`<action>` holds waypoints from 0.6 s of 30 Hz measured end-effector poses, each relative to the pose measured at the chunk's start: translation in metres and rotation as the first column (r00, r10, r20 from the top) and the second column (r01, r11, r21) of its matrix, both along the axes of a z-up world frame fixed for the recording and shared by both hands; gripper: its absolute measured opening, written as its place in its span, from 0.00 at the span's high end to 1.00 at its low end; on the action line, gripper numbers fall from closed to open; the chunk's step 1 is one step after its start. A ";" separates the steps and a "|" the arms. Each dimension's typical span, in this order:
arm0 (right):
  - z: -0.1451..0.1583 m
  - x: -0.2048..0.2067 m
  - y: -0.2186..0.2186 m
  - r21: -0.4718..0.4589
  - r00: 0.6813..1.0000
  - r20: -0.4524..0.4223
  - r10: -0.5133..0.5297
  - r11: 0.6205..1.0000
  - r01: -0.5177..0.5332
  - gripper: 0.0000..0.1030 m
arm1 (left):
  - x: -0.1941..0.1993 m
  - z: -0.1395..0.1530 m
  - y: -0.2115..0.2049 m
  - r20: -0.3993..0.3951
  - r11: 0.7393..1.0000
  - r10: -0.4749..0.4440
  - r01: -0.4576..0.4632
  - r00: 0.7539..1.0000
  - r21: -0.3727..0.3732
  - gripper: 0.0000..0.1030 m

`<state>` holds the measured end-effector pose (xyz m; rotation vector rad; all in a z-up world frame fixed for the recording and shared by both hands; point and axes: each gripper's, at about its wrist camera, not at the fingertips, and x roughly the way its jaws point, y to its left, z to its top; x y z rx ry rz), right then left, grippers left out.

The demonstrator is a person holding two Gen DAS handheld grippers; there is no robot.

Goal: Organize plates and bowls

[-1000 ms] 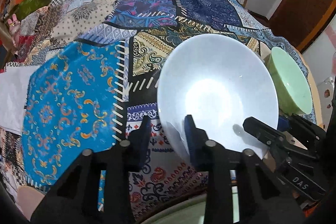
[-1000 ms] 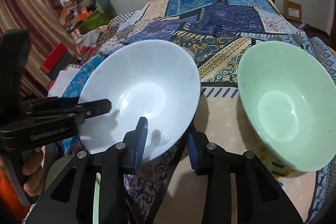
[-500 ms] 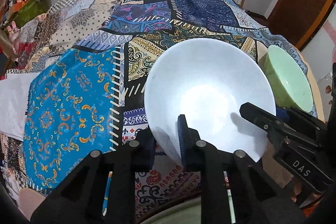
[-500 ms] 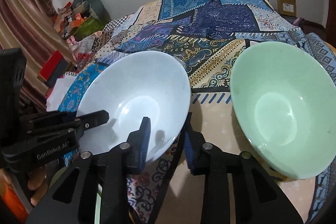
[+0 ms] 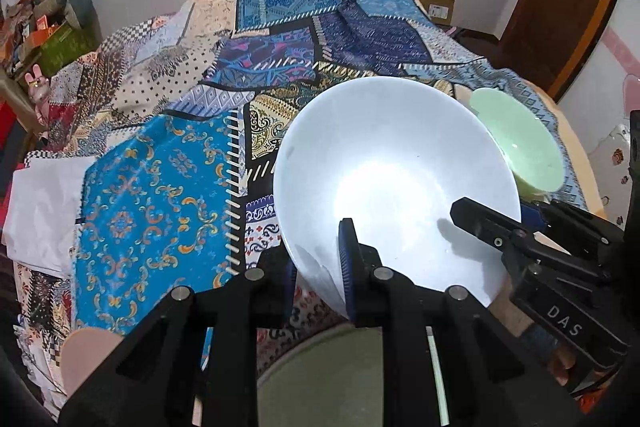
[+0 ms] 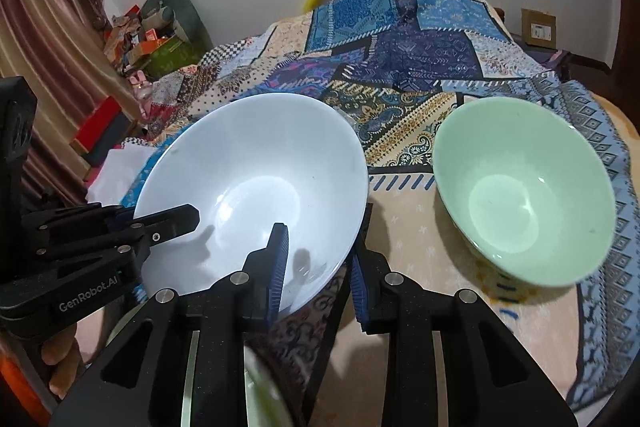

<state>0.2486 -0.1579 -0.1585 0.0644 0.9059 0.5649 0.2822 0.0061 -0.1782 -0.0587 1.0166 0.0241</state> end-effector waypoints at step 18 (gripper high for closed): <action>0.059 -0.064 0.005 0.030 0.994 0.109 0.005 1.000 -0.009 0.75 | -0.088 0.070 0.004 0.108 1.000 0.010 -0.009 0.994 -0.010 0.81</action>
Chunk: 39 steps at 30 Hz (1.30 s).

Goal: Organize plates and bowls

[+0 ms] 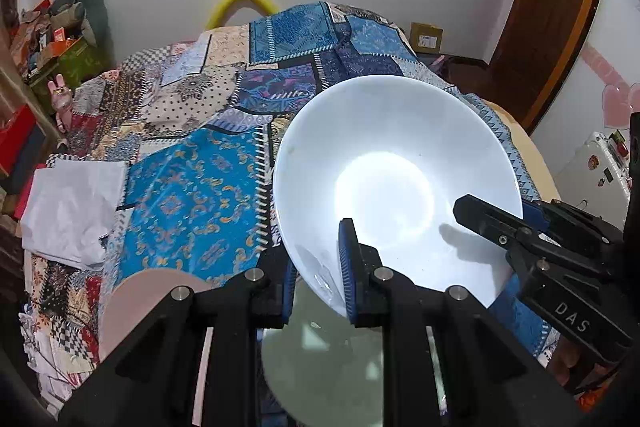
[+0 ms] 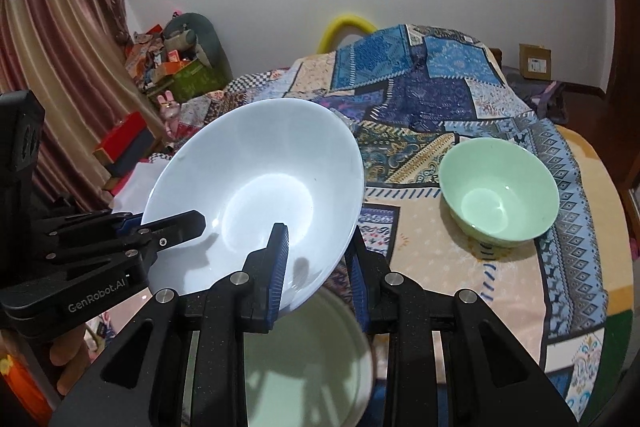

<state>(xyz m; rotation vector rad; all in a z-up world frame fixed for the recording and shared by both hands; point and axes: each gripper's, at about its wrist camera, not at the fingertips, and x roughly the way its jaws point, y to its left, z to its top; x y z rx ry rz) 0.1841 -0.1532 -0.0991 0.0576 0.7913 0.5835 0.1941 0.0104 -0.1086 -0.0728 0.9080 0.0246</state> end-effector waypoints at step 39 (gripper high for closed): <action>-0.024 -0.064 0.115 0.024 0.973 -0.035 0.227 0.974 -0.227 0.75 | -0.126 -0.018 0.125 -0.045 0.975 0.221 -0.222 0.974 -0.026 0.81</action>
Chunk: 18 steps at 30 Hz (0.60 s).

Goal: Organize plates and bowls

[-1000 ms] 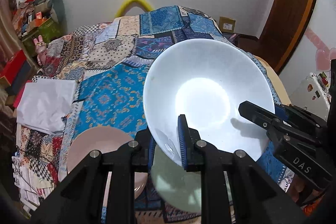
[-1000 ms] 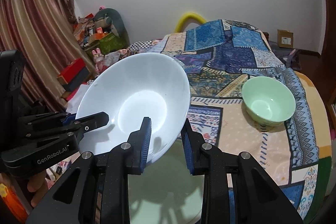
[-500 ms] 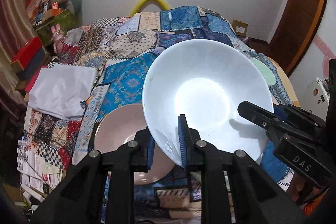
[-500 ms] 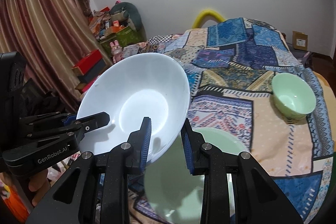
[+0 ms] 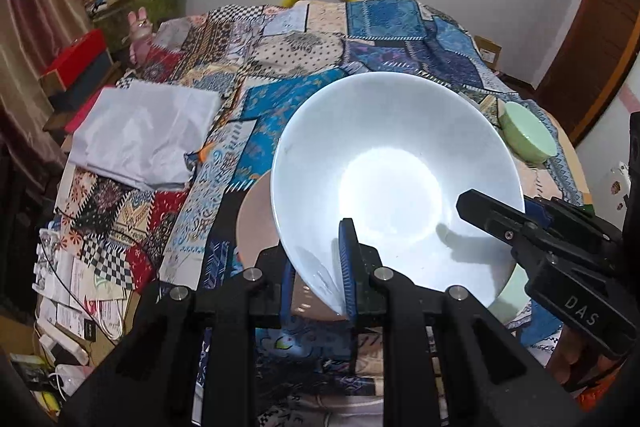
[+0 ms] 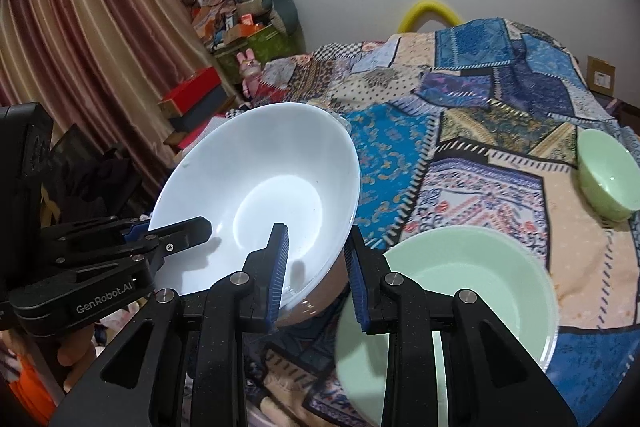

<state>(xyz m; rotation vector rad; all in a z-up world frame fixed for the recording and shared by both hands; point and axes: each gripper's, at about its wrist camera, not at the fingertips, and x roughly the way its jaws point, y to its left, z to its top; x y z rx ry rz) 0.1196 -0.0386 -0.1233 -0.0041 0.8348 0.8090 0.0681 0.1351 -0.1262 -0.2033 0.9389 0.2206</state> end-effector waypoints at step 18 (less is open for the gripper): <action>-0.046 -0.001 0.038 -0.081 0.993 -0.109 0.033 0.996 -0.042 0.75 | -0.001 -0.060 0.036 -0.103 0.996 0.045 -0.053 0.994 -0.068 0.81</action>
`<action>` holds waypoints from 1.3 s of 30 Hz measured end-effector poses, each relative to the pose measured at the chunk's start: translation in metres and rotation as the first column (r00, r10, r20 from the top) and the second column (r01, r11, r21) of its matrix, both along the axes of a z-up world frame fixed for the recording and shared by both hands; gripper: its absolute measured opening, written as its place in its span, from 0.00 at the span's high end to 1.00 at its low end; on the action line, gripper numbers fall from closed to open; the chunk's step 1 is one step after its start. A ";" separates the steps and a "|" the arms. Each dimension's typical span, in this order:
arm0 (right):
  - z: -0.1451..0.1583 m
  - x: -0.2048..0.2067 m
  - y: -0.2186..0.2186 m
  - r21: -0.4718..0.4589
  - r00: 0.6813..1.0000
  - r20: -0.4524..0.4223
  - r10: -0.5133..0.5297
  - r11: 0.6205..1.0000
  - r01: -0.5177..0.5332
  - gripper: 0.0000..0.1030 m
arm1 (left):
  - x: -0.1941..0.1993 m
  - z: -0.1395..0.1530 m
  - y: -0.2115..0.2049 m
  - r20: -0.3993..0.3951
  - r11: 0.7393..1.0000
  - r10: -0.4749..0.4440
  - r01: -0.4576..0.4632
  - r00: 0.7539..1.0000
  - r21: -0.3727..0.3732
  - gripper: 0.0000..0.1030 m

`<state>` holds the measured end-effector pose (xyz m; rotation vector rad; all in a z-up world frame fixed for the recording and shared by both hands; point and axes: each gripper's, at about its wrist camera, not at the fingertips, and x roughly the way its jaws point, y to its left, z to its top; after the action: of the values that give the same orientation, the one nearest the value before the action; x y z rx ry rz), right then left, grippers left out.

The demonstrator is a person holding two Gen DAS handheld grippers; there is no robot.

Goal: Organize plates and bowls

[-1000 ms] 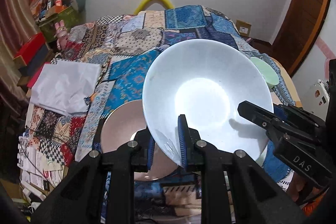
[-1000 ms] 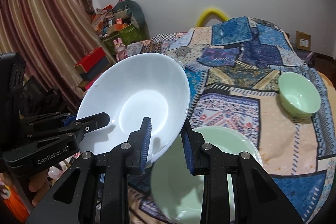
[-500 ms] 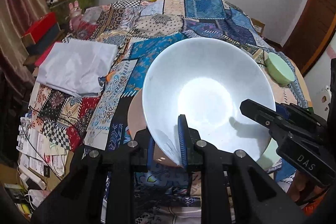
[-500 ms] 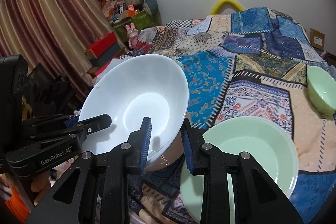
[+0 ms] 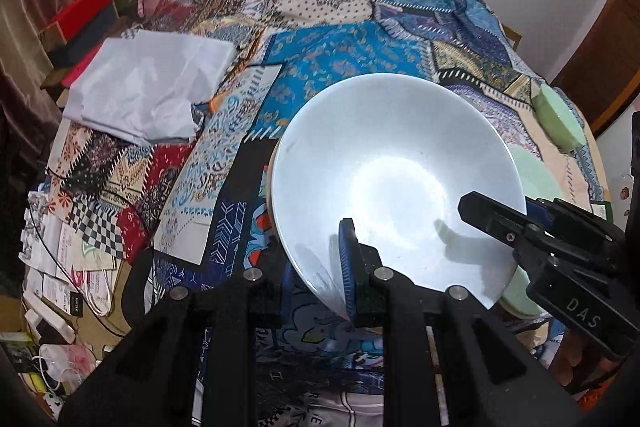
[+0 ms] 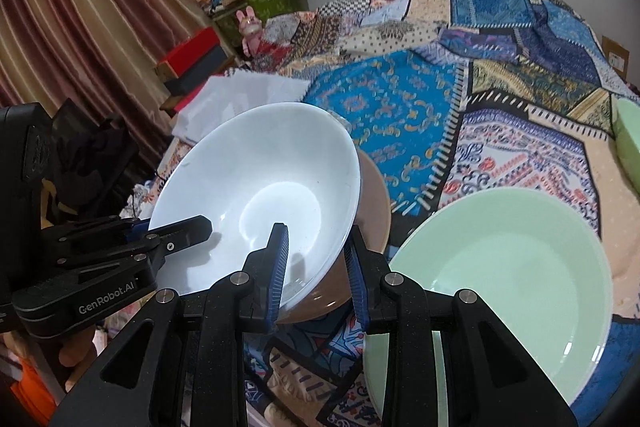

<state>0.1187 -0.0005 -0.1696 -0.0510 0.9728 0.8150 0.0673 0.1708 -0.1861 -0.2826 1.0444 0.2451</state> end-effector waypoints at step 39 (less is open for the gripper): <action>0.020 0.008 -0.038 -0.027 0.996 0.078 -0.043 0.999 0.045 0.71 | 0.036 -0.012 0.007 -0.091 1.000 -0.005 0.007 0.996 0.021 0.78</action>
<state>0.1264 -0.0387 -0.1497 -0.0851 0.9095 0.7533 0.1038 0.1778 -0.1982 -0.2507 1.1322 0.2658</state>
